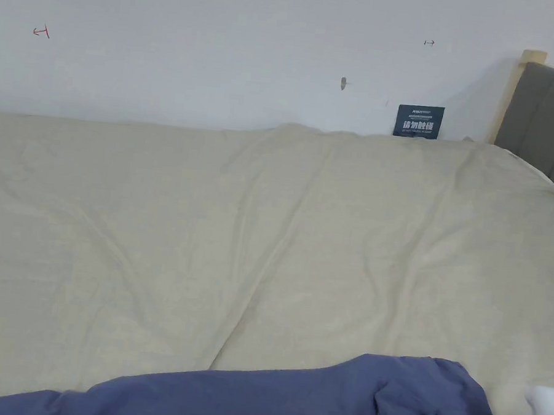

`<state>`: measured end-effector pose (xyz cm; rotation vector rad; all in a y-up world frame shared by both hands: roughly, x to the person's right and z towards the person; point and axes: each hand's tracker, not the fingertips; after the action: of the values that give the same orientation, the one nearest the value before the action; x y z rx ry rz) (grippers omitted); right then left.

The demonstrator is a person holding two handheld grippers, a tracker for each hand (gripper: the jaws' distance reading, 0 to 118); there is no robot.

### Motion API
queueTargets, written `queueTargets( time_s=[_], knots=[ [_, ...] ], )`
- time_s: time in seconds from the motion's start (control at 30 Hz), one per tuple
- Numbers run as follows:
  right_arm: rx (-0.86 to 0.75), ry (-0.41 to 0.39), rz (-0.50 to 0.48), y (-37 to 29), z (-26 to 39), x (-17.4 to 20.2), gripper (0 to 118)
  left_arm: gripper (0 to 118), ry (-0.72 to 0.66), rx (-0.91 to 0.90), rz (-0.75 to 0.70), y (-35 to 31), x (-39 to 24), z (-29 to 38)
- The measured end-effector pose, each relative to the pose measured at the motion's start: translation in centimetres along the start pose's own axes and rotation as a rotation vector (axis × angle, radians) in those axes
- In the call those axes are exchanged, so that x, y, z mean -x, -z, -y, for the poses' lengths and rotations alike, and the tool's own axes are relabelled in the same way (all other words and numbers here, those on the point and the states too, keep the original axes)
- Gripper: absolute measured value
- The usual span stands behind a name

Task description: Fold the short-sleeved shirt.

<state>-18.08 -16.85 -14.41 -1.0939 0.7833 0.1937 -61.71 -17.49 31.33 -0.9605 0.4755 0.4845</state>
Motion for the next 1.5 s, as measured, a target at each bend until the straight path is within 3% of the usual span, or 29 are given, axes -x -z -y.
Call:
queueTargets(
  time_s=[0.07,0.1,0.13,0.2,0.23,0.37,0.5,0.6,0.63,0.7,0.77,0.8,0.83,0.87,0.9,0.97,1.13,1.2,1.27,1.33,1.43,1.47,1.5],
  knots=[
    [-0.026,-0.024,0.034,0.3,0.1,0.7,6,12,-0.007,-0.032,-0.012,-0.1,0.1,0.0],
    [-0.041,-0.028,0.050,0.3,0.1,1.0,17,30,-0.008,-0.047,-0.040,-0.2,0.1,-0.1],
    [-0.067,-0.023,0.069,0.3,0.3,0.4,37,54,-0.009,-0.061,-0.077,-0.4,0.1,-0.1],
    [-0.096,-0.006,0.157,-0.3,-0.2,0.6,96,113,-0.016,-0.080,-0.115,-1.4,0.3,-0.1],
    [-0.124,-0.003,0.157,-1.2,-0.3,0.6,99,118,-0.025,-0.099,-0.110,-2.1,0.3,-0.1],
    [-0.394,0.038,0.112,-7.0,-0.6,1.9,99,118,-0.064,-0.263,-0.062,-7.0,-1.1,-0.5],
    [-0.626,0.056,-0.067,-12.4,-0.1,6.6,99,118,-0.049,-0.466,-0.105,-10.9,-5.3,-1.2],
    [-0.781,0.010,-0.132,-13.9,0.7,10.6,91,115,-0.048,-0.683,-0.128,-12.9,-8.2,-1.1],
    [-0.834,-0.031,-0.122,-13.9,1.1,11.6,90,104,-0.053,-0.746,-0.142,-13.3,-9.0,-1.0],
    [-0.896,-0.112,-0.067,-13.1,1.7,13.5,88,50,-0.033,-0.844,-0.130,-13.8,-10.4,-0.7],
    [-0.913,-0.152,-0.086,-12.9,2.5,14.6,85,18,-0.019,-0.874,-0.145,-13.5,-11.6,-0.8],
    [-0.937,-0.166,-0.090,-12.5,2.9,15.0,60,0,-0.016,-0.897,-0.189,-13.1,-11.8,-0.6],
    [-0.956,-0.176,-0.065,-12.3,3.2,15.4,15,0,0.003,-0.872,-0.161,-12.6,-11.9,-0.3],
    [-0.976,-0.146,-0.063,-12.4,3.4,15.7,0,0,0.014,-0.887,-0.164,-12.5,-12.0,0.0],
    [-0.949,-0.168,-0.044,-12.5,3.4,15.6,0,0,0.024,-0.895,-0.162,-12.4,-12.2,0.3],
    [-0.900,-0.186,-0.103,-11.7,3.1,15.6,0,0,0.039,-0.899,-0.167,-12.5,-13.0,0.4],
    [-0.917,-0.202,-0.070,-11.7,3.5,15.8,0,0,0.064,-0.904,-0.198,-12.5,-13.1,0.8],
    [-0.909,-0.203,-0.076,-12.0,3.6,15.9,0,0,-0.001,-0.893,-0.119,-13.1,-11.2,0.8],
    [-0.858,-0.195,-0.129,-12.4,3.2,15.8,0,0,-0.126,-0.805,-0.042,-13.9,-7.7,-0.7],
    [-0.844,-0.219,-0.134,-12.8,3.1,15.8,0,0,-0.148,-0.699,-0.042,-14.0,-3.8,-2.5],
    [-0.800,-0.255,-0.113,-12.5,3.3,16.1,0,0,-0.169,-0.339,0.195,-11.6,2.1,-4.7],
    [-0.779,-0.262,-0.117,-12.0,3.4,16.2,0,2,-0.214,-0.265,0.291,-10.3,3.9,-4.5],
    [-0.759,-0.267,-0.119,-11.6,3.5,16.3,0,31,-0.269,-0.240,0.364,-9.0,5.1,-4.5]
  ],
)
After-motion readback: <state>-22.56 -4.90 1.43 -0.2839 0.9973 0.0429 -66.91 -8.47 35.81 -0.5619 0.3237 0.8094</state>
